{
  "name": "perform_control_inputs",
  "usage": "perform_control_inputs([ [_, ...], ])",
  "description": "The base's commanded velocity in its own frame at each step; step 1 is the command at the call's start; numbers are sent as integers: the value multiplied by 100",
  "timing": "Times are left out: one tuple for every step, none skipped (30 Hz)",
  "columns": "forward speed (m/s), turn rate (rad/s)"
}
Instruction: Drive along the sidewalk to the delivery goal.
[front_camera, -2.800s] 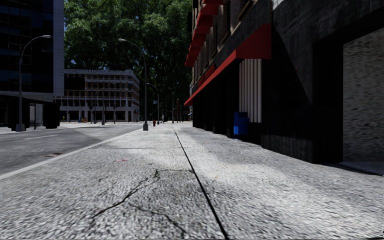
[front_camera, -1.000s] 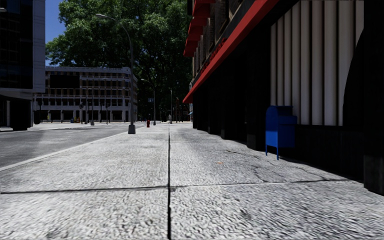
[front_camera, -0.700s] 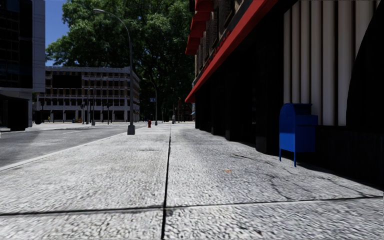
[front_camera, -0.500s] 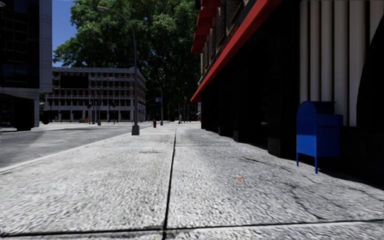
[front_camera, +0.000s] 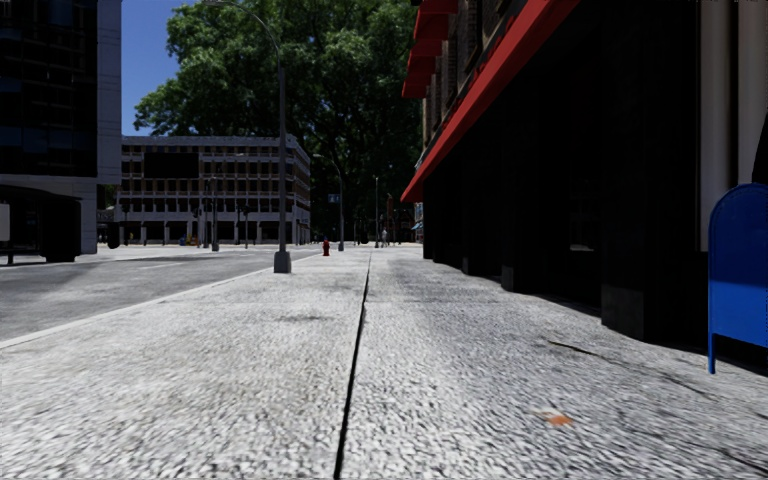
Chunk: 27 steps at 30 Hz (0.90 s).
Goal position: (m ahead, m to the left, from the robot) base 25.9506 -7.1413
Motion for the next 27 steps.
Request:
perform_control_inputs([
  [178,0],
  [178,0],
  [178,0],
  [178,0],
  [178,0],
  [178,0],
  [178,0],
  [178,0],
  [178,0],
  [178,0],
  [178,0],
  [178,1],
  [178,7],
  [178,8],
  [178,8],
  [178,3],
  [178,0],
  [178,0],
  [178,0],
  [178,0],
  [178,0],
  [178,0],
  [178,0],
  [178,0],
  [178,0],
  [178,0],
  [178,0],
])
